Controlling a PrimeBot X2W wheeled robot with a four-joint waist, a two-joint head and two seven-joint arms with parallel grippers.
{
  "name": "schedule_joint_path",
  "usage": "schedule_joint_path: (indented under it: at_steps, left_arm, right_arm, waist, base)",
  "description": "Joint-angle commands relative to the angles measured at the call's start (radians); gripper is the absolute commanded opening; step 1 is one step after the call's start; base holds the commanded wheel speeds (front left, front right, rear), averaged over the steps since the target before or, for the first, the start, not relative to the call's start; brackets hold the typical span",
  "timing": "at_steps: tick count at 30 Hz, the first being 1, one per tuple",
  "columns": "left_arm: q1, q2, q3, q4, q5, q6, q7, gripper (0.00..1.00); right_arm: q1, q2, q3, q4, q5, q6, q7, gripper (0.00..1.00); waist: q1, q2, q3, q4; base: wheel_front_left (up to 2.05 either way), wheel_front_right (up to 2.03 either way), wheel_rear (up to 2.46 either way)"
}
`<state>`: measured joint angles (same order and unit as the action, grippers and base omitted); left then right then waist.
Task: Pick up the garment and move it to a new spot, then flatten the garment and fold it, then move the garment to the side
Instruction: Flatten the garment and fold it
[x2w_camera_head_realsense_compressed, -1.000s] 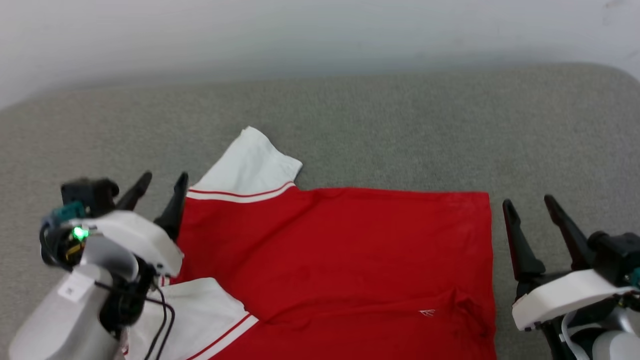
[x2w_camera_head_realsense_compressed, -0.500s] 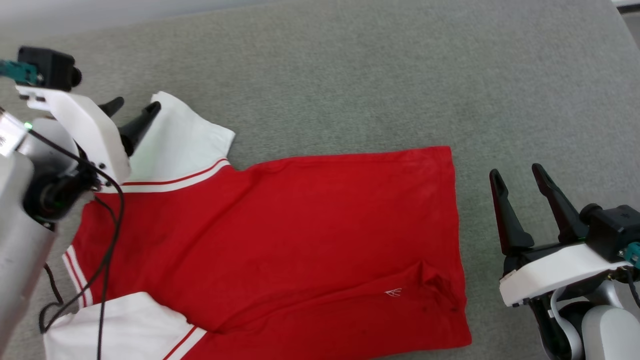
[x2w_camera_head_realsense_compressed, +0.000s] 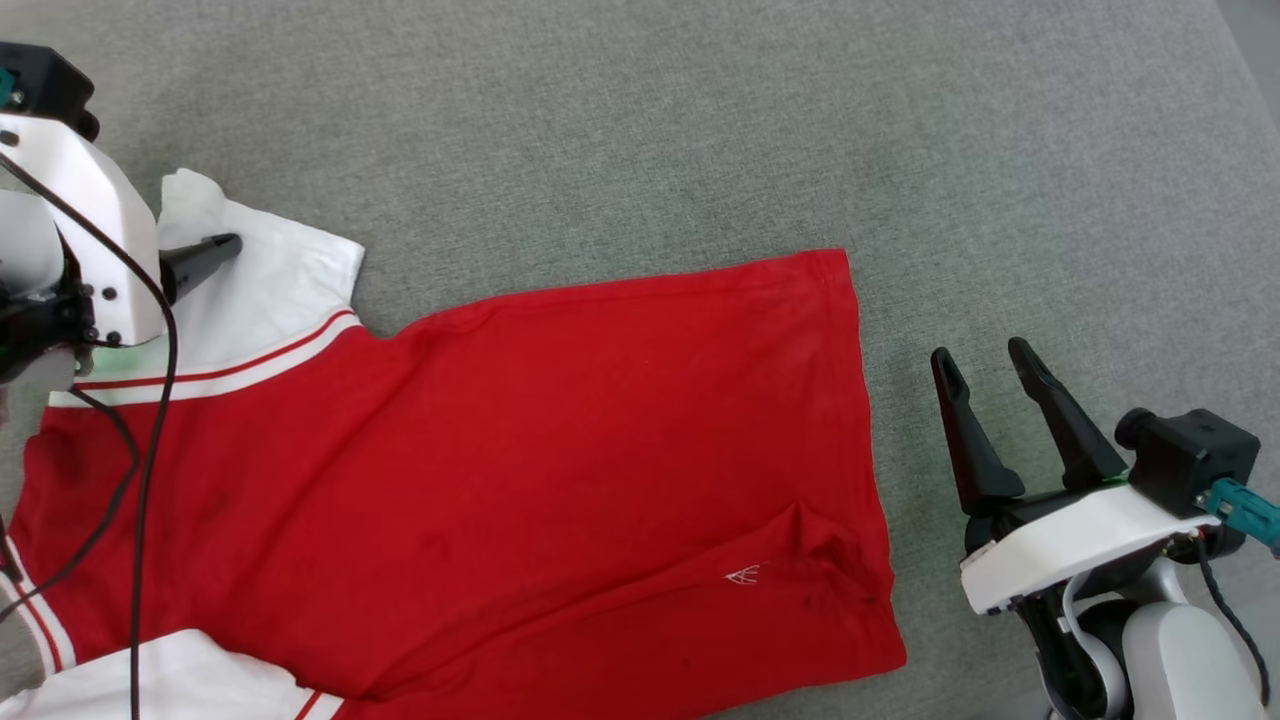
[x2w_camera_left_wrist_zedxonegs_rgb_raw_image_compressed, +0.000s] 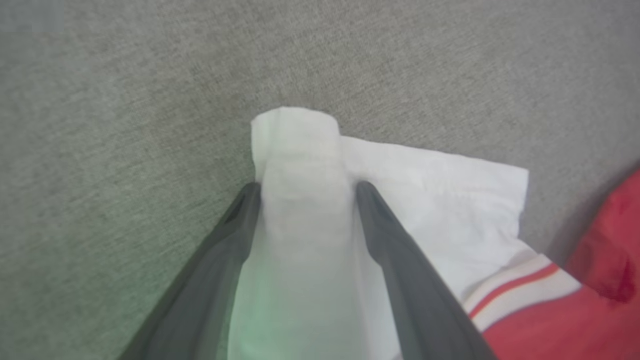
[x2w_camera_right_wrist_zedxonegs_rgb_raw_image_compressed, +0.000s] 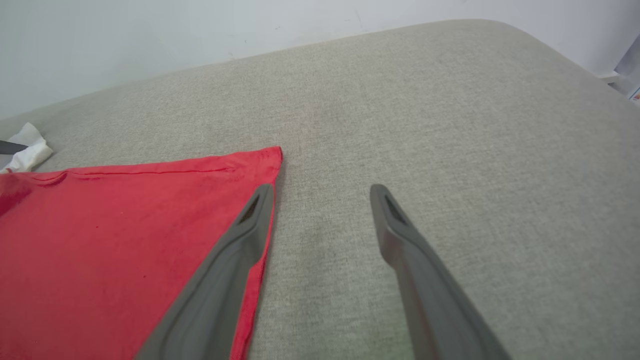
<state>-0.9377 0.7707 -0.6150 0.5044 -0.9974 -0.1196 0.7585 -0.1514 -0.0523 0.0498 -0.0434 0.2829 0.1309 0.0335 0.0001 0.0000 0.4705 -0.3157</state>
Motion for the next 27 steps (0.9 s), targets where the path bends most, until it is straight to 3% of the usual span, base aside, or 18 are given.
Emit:
schedule_joint_path:
  at_steps: [1,2,3,4,5,15,22,27]
  left_arm:
    - [0.046,-0.019,-0.044,0.032,-0.005,0.011,0.06,1.0]
    - [0.061,-0.022,-0.057,0.041,-0.011,0.015,0.092,0.93]
    - [0.073,-0.028,-0.067,0.046,-0.017,0.019,0.115,0.49]
    - [0.081,-0.034,-0.075,0.045,-0.019,0.02,0.129,0.33]
    - [0.087,-0.043,-0.079,0.045,-0.025,0.021,0.137,0.0]
    - [0.1,-0.046,-0.054,0.043,-0.027,0.015,0.049,0.0]
    - [0.045,-0.046,-0.013,-0.002,-0.008,0.005,-0.085,0.0]
    - [0.055,-0.057,-0.003,-0.05,-0.005,-0.002,-0.167,0.0]
  right_arm:
    - [-0.02,0.003,0.006,0.006,0.012,0.0,-0.01,1.0]
    - [-0.021,0.003,0.007,0.012,0.015,-0.001,-0.011,1.0]
    - [-0.023,0.003,0.008,0.015,0.018,-0.001,-0.013,1.0]
    - [-0.027,0.003,0.007,0.017,0.021,-0.001,-0.014,1.0]
    - [-0.03,0.003,0.007,0.019,0.028,0.0,-0.015,1.0]
    - [-0.074,0.003,0.011,0.04,0.074,0.0,0.039,1.0]
    - [-0.169,0.001,-0.019,0.145,0.088,0.0,0.263,1.0]
    - [-0.244,-0.034,-0.034,0.21,0.098,0.0,0.401,1.0]
  waist:
    - [-0.0001,0.0,0.011,-0.01]
    - [-0.0001,0.0,0.012,-0.012]
    - [-0.0001,0.0,0.013,-0.013]
    - [-0.0001,0.0,0.016,-0.013]
    - [-0.0001,0.0,0.018,-0.013]
    - [-0.0001,0.0,0.012,-0.007]
    - [-0.0001,0.0,-0.038,0.043]
    - [-0.0001,0.0,-0.066,0.102]
  base:
    - [0.0,0.0,0.0]
    - [0.0,0.0,0.0]
    - [0.0,0.0,0.0]
    - [0.0,0.0,0.0]
    - [0.0,0.0,0.0]
    - [0.0,0.0,0.0]
    - [0.0,0.0,0.0]
    - [0.0,0.0,0.0]
